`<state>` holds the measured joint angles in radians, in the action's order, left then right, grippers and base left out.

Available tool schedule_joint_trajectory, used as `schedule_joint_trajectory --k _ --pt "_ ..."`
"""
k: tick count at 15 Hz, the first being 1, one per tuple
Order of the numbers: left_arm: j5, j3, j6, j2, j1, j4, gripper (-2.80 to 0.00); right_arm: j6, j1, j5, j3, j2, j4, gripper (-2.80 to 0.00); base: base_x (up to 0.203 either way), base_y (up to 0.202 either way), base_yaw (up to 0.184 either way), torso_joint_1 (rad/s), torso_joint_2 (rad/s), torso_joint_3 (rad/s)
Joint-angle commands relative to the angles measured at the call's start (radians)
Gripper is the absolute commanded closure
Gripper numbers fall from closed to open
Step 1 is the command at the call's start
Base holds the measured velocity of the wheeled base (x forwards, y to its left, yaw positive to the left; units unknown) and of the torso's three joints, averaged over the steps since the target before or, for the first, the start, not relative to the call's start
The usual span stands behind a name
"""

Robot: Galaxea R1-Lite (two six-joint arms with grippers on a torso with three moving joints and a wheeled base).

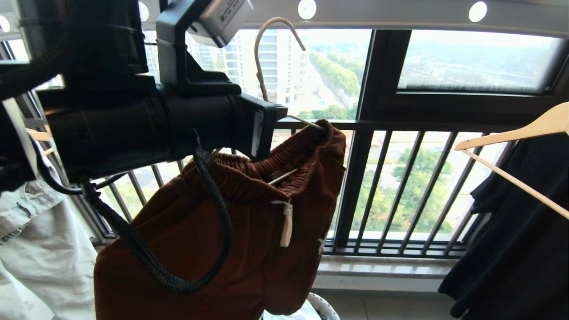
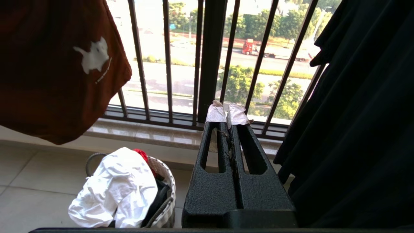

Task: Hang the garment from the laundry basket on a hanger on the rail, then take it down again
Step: Take the clothes off the clothes rack

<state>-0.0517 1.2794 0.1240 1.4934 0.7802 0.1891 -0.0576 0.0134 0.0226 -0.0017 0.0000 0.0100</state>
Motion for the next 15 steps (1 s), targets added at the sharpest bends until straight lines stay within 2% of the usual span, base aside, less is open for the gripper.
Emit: schedule_joint_trajectory --k 1,3,5,8,9,13,15 --pt "0.008 -0.110 -0.002 -0.011 -0.002 0.120 0.00 -0.001 0.000 -0.001 -0.004 0.000 -0.001 0.00 0.000 0.000 0.000 0.000 0.00 0.000" --pt "0.045 -0.148 -0.027 -0.009 -0.017 0.154 0.00 -0.001 0.000 0.002 -0.069 0.004 0.014 0.00 0.000 0.000 0.000 0.000 0.00 0.000" --pt "0.115 -0.153 -0.096 -0.003 -0.043 0.155 0.00 -0.001 0.000 0.016 -0.194 0.043 0.072 0.00 0.000 0.000 0.000 0.000 0.00 0.000" --pt "0.186 -0.197 -0.114 0.013 -0.068 0.174 0.00 -0.010 0.000 0.056 -0.430 0.195 0.170 0.00 0.000 0.000 0.000 0.000 0.00 0.000" --pt "0.192 -0.210 -0.115 0.019 -0.069 0.193 0.00 -0.016 0.000 0.070 -0.498 0.256 0.193 0.00 0.000 0.000 0.000 0.000 0.00 0.000" --pt "0.199 -0.316 -0.115 0.096 -0.077 0.410 0.00 -0.060 0.000 0.120 -0.782 0.534 0.233 0.00 0.000 0.000 0.000 0.000 0.00 0.000" --pt "0.199 -0.328 -0.115 0.133 -0.081 0.462 0.00 -0.090 0.001 0.145 -0.882 0.666 0.237 0.00 0.000 0.000 0.000 0.000 0.00 0.000"
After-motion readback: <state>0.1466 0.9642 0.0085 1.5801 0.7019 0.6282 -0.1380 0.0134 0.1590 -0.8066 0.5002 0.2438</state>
